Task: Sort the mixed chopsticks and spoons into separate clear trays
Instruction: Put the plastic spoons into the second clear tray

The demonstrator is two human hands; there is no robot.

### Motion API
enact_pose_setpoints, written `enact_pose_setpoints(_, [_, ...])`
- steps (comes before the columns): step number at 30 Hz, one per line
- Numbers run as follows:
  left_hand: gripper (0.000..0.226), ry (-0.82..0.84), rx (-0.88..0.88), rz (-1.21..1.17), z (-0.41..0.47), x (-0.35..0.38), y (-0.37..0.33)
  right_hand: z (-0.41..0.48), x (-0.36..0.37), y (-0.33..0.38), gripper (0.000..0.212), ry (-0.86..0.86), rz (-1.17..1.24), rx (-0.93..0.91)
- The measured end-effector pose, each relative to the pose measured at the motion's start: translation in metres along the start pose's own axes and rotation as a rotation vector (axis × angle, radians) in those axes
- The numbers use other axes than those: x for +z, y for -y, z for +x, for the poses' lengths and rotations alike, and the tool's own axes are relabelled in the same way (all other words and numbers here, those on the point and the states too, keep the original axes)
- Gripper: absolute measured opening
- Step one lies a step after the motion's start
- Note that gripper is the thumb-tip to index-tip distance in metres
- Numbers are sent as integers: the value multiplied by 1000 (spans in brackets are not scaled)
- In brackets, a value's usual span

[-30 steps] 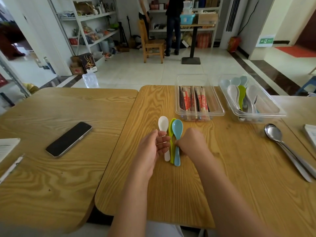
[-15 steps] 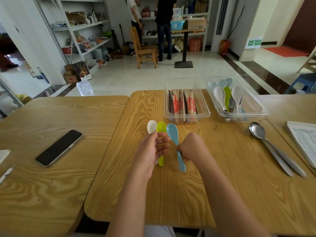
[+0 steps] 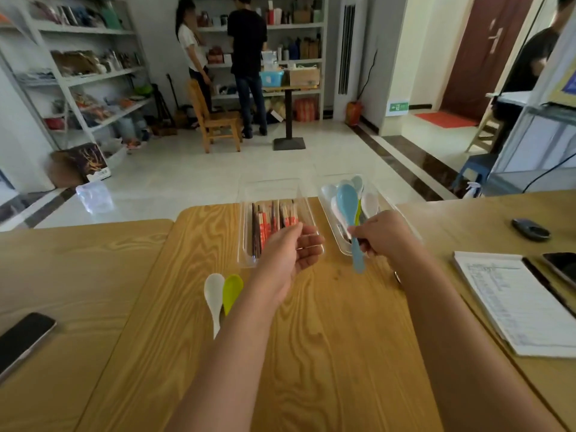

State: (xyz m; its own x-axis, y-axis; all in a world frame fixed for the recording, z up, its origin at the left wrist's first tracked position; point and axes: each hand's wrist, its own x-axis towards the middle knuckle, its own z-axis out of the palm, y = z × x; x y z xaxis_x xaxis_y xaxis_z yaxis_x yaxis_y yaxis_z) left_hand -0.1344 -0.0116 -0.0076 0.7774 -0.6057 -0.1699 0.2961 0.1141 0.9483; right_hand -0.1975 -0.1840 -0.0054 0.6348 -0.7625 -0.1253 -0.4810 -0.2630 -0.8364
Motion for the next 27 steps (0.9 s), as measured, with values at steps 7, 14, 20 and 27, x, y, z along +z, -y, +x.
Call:
enact_pose_setpoints(7, [30, 45, -48, 33, 49, 21, -8, 79, -4, 2, 27, -40, -214, 111])
enact_pose_setpoints(14, [31, 43, -60, 43, 70, 13, -4, 111, 21, -3, 27, -4, -196, 128])
enact_pose_setpoints(20, [31, 44, -66, 47, 77, 9, -1, 101, 30, -8, 32, 35, -371, 199])
enact_pose_setpoints(27, [31, 42, -89, 53, 76, 12, 1, 94, 31, -4, 34, -21, -424, 139])
